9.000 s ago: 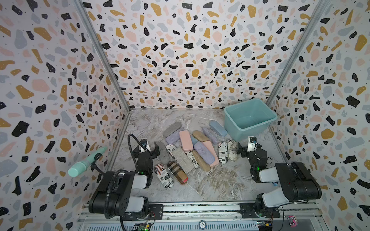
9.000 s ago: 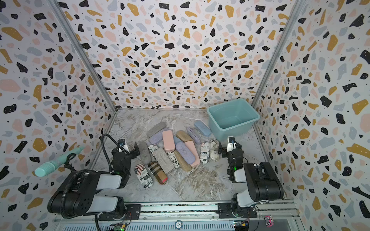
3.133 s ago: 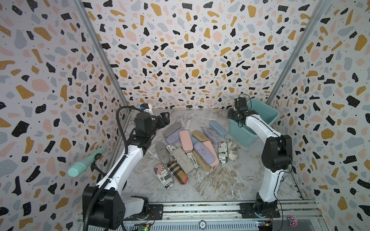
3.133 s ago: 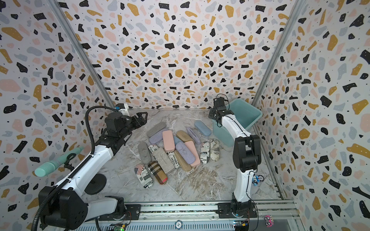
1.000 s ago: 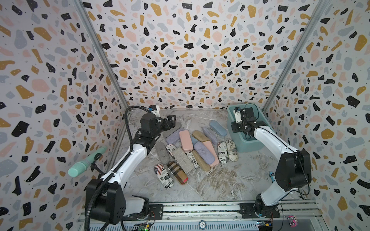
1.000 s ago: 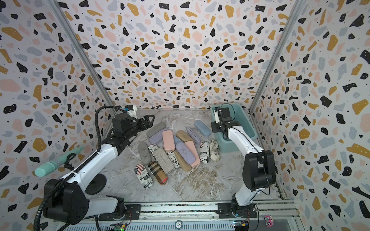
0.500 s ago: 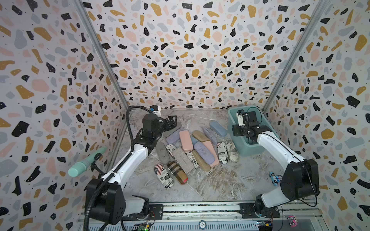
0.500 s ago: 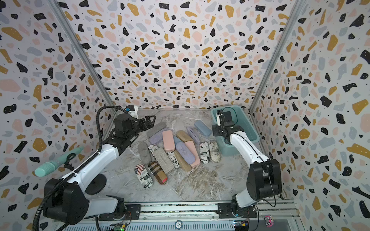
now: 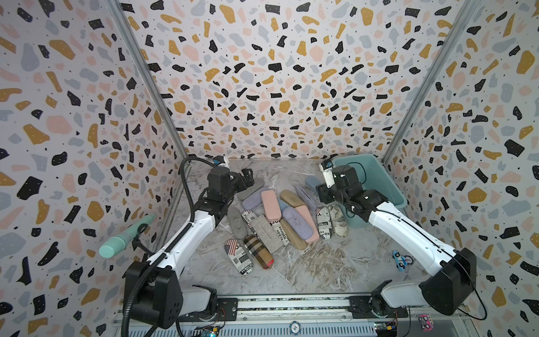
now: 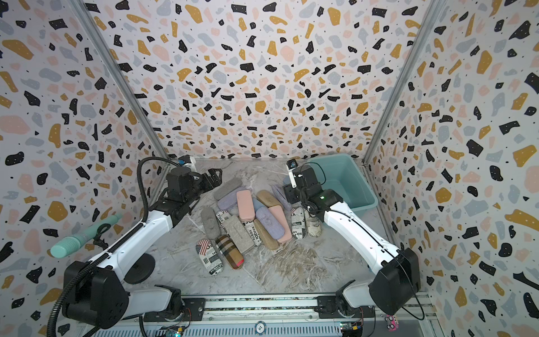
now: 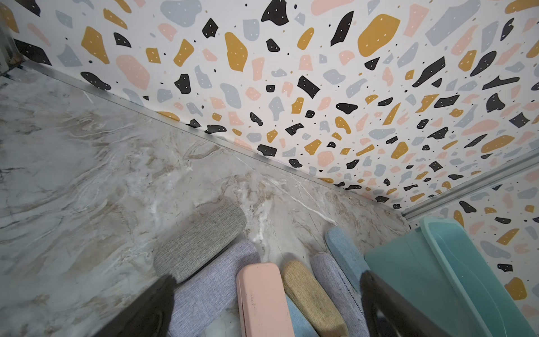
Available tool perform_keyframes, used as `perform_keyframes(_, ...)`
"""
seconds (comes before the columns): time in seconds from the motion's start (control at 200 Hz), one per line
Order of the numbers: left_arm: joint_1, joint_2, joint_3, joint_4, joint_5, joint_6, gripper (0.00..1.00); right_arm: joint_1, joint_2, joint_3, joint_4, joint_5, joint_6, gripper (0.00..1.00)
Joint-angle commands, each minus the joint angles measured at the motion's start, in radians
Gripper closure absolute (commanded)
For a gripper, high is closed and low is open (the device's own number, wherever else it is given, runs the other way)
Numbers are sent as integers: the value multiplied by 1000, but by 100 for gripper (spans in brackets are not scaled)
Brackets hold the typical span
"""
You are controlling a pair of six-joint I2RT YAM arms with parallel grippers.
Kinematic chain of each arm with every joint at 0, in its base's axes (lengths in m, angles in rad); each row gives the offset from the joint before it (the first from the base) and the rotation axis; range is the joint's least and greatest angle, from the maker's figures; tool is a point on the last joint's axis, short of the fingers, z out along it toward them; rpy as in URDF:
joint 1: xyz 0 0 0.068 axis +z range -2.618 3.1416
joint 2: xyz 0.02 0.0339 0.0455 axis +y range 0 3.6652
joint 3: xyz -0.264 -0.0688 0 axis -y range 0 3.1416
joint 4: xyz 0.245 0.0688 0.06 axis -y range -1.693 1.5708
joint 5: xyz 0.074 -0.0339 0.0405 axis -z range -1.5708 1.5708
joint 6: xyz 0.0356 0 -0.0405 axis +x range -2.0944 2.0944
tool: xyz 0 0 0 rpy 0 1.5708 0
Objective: Put the glasses cases into the storage boxes
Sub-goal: Move the storage box to the corner of the board.
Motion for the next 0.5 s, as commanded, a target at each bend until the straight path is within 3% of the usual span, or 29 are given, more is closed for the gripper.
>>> perform_keyframes(0.0,12,-21,17,-2,-12,-10,1,89,33,49,-78,-6,-39,32)
perform_keyframes(0.15,19,-17,12,6,13,-20,0,180,144,38,-118,23,-30,28)
perform_keyframes(0.3,19,-16,5,17,30,-22,1,224,185,4,-94,-35,-15,21)
perform_keyframes(0.496,19,-8,10,14,54,-27,3,249,219,-25,-127,-101,4,21)
